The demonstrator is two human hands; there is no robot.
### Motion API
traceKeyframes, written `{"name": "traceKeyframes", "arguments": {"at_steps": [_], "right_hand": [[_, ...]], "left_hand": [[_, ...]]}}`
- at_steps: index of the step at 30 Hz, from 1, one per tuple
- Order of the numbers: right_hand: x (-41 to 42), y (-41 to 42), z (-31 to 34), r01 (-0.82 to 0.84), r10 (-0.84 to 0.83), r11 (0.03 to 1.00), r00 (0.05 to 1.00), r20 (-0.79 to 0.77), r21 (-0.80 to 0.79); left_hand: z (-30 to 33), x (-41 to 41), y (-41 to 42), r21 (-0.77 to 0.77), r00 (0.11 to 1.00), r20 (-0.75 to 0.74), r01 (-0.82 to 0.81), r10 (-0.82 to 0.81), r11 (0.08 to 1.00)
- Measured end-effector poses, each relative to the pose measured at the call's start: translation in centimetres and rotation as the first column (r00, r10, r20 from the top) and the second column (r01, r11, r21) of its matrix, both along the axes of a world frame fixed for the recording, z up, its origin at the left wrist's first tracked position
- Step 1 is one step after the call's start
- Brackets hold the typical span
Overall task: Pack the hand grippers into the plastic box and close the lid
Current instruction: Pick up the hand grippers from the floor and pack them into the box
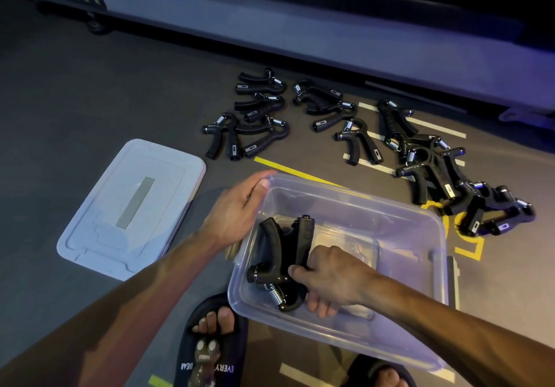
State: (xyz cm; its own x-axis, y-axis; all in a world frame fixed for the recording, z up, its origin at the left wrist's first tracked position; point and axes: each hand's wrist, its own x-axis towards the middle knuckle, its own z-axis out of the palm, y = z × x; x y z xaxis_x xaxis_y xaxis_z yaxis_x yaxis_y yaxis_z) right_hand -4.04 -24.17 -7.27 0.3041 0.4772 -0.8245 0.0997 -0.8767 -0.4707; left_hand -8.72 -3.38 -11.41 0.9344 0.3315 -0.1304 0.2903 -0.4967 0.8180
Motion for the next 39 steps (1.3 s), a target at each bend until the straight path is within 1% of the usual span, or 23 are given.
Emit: {"name": "traceKeyframes", "arguments": {"at_steps": [4,7,11,13,16,19,23,29,34,39], "right_hand": [[0.5,-0.1,0.0,-0.049,0.048,0.998,0.999,-0.014,-0.044],[1.2,-0.4,-0.2,-0.049,0.049,0.997,0.999,-0.017,-0.062],[0.8,-0.8,-0.7,-0.049,0.042,0.997,0.991,-0.128,-0.052],[0.4,-0.8,-0.6,-0.121,0.117,0.992,0.989,-0.091,-0.044],[-0.2,-0.6,-0.5,-0.247,0.248,0.968,0.968,0.027,-0.048],[-0.7,-0.4,-0.3,-0.314,0.318,0.948,0.942,0.105,-0.056],[-1.2,0.1,-0.1,-0.353,0.360,0.933,0.915,0.182,-0.072],[-1.5,0.3,0.3,-0.393,0.410,0.912,0.887,0.214,-0.118],[-1.8,0.5,0.4,-0.429,0.461,0.887,0.842,0.280,-0.170],[-2.0,0.6,0.1,-0.466,0.510,0.859,0.809,0.290,-0.212]], "left_hand": [[-0.1,-0.1,0.0,-0.010,1.000,0.004,0.000,0.000,1.000],[-0.1,0.0,0.0,-0.012,1.000,0.005,0.001,-0.001,1.000],[-0.1,0.0,0.1,-0.006,1.000,0.000,-0.001,0.001,1.000],[-0.1,0.0,0.1,-0.004,1.000,-0.005,-0.003,0.003,1.000],[-0.2,0.0,0.0,0.000,1.000,-0.005,-0.005,0.005,1.000],[-0.1,-0.1,0.1,-0.004,1.000,0.001,-0.003,0.003,1.000],[-0.2,-0.1,0.0,-0.010,1.000,-0.007,0.000,0.000,1.000],[-0.4,-0.1,0.1,-0.013,1.000,-0.006,0.004,-0.004,1.000],[-0.3,-0.1,0.0,-0.009,1.000,-0.006,0.011,-0.011,1.000],[-0.4,-0.1,0.1,-0.015,1.000,-0.009,0.000,0.000,1.000]]}}
